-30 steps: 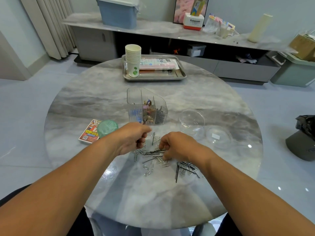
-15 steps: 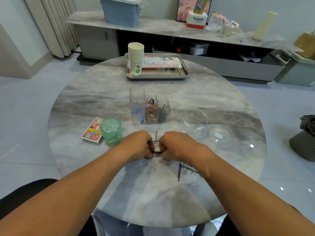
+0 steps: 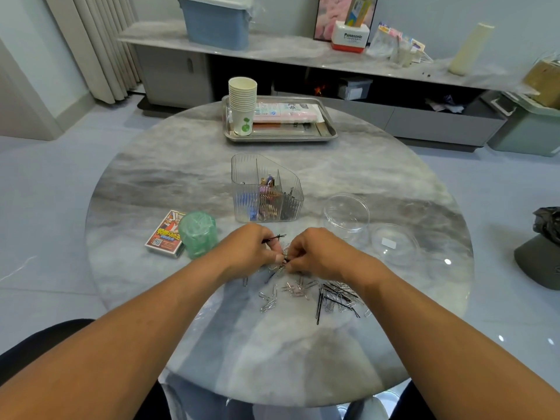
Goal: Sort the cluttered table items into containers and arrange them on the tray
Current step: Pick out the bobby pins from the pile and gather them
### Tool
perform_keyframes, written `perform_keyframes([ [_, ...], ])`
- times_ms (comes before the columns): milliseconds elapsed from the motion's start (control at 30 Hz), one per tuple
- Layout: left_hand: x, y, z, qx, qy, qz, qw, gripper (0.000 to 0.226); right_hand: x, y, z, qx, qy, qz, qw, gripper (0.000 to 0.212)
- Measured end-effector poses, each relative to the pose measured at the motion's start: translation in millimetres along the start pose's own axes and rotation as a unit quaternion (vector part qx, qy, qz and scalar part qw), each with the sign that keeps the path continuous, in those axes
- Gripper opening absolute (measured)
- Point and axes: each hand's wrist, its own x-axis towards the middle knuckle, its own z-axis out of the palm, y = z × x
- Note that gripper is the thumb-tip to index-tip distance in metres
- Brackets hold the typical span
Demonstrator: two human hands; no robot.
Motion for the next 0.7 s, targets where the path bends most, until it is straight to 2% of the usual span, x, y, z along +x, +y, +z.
perform_keyframes([
  [100, 1, 4, -3, -0.048, 0.032, -0.001, 0.998, 0.012, 1, 5, -7, 0.068, 0.021, 0.018, 0.997, 0.016],
  [200, 0, 8, -2, -0.146, 0.043, -0.021, 0.988, 0.015, -1, 7, -11, 0.172, 0.019, 0.038, 0.984, 0.018],
  [267, 0, 10, -2, -0.183, 0.034, -0.044, 0.982, 0.017, -2, 6, -12, 0.301, 0.028, 0.06, 0.951, 0.013],
  [333, 0, 11, -3, -0.212, 0.016, -0.063, 0.975, 0.015, -2, 4, -13, 0.422, 0.03, 0.079, 0.903, 0.014],
  [433, -1, 11, -3, -0.213, 0.003, -0.063, 0.975, 0.013, -2, 2, -15, 0.523, 0.019, 0.095, 0.847, 0.02],
  [533, -3, 11, -1, -0.211, 0.006, -0.035, 0.977, 0.012, -1, 0, -16, 0.571, 0.024, 0.102, 0.814, 0.025],
  [700, -5, 14, -2, -0.218, -0.014, -0.028, 0.976, 0.011, -1, -3, -16, 0.55, 0.027, 0.098, 0.829, 0.018],
])
